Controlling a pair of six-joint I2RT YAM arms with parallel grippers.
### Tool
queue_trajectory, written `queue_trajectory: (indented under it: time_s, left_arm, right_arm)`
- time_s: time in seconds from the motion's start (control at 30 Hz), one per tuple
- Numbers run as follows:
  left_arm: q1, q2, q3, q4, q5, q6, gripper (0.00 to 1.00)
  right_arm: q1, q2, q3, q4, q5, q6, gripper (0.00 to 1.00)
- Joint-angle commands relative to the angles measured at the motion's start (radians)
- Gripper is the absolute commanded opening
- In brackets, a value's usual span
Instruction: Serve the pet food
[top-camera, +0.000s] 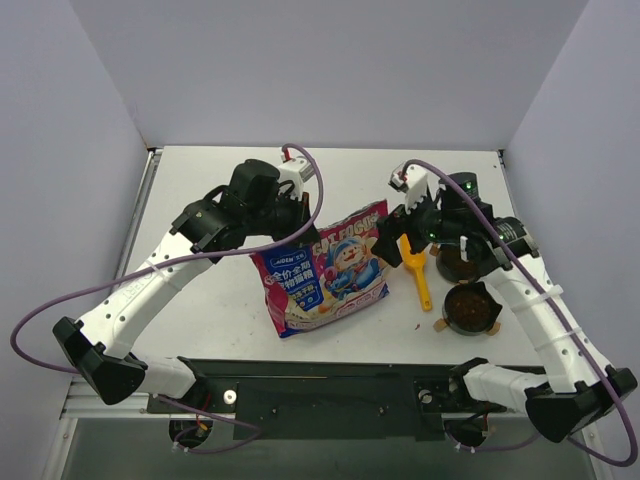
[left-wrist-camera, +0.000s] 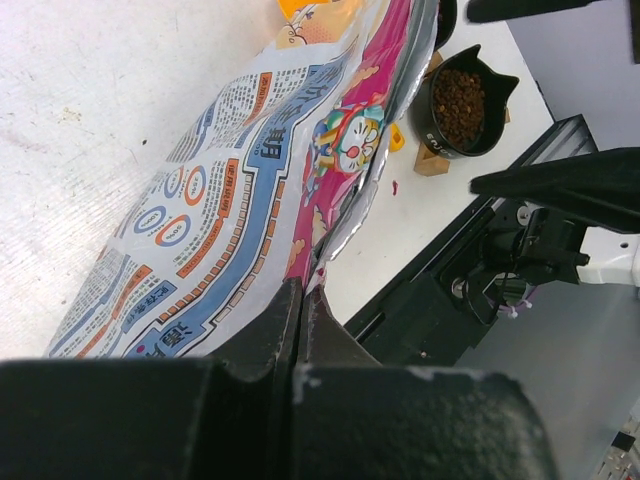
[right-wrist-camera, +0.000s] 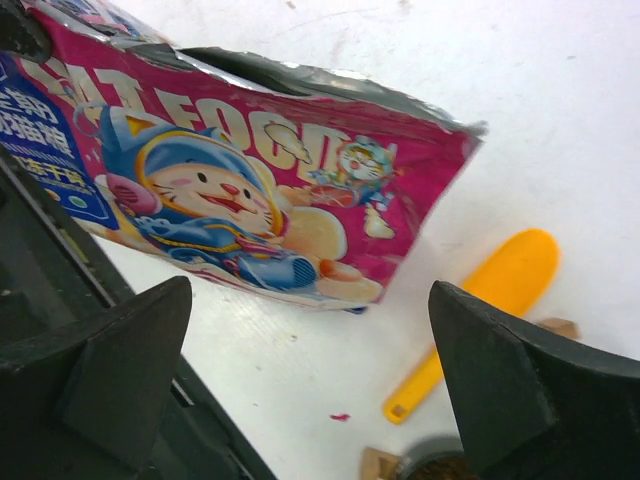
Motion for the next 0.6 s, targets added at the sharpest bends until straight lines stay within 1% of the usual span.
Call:
queue_trajectory:
  time_s: [0.0, 0.07, 0.13, 0.2, 0.27, 0.43, 0.57]
  left_arm:
    - [0.008, -0.039, 0.058, 0.094, 0.025, -0.044, 0.0]
    - [0.008, -0.039, 0.053, 0.096, 0.034, -0.057, 0.0]
    - [0.008, -0.045, 0.035, 0.106, 0.051, -0.075, 0.0]
    - [0.008, -0.054, 0.013, 0.129, 0.066, -0.086, 0.0]
    - [0.008, -0.057, 0.01, 0.12, 0.066, -0.09, 0.0]
    - [0.008, -0.054, 0.009, 0.093, 0.051, -0.13, 0.0]
    - [0.008, -0.049, -0.005, 0.105, 0.078, -0.166, 0.0]
  right_arm:
    - [0.007, -0.053, 0.085, -0.093, 0.13, -0.137, 1.0]
    - [0.026, -0.059, 0.125, -0.12, 0.078, -0.236, 1.0]
    - [0.05, -0.049, 0.167, -0.143, 0.082, -0.312, 1.0]
    - [0.053, -0.015, 0.22, -0.192, 0.064, -0.384, 1.0]
    - [0.046, 0.034, 0.272, -0.229, 0.056, -0.422, 1.0]
    - [0.029, 0.152, 0.386, -0.231, -0.014, -0.397, 1.0]
    - [0.033, 0.229, 0.449, -0.248, -0.085, -0.412, 0.95]
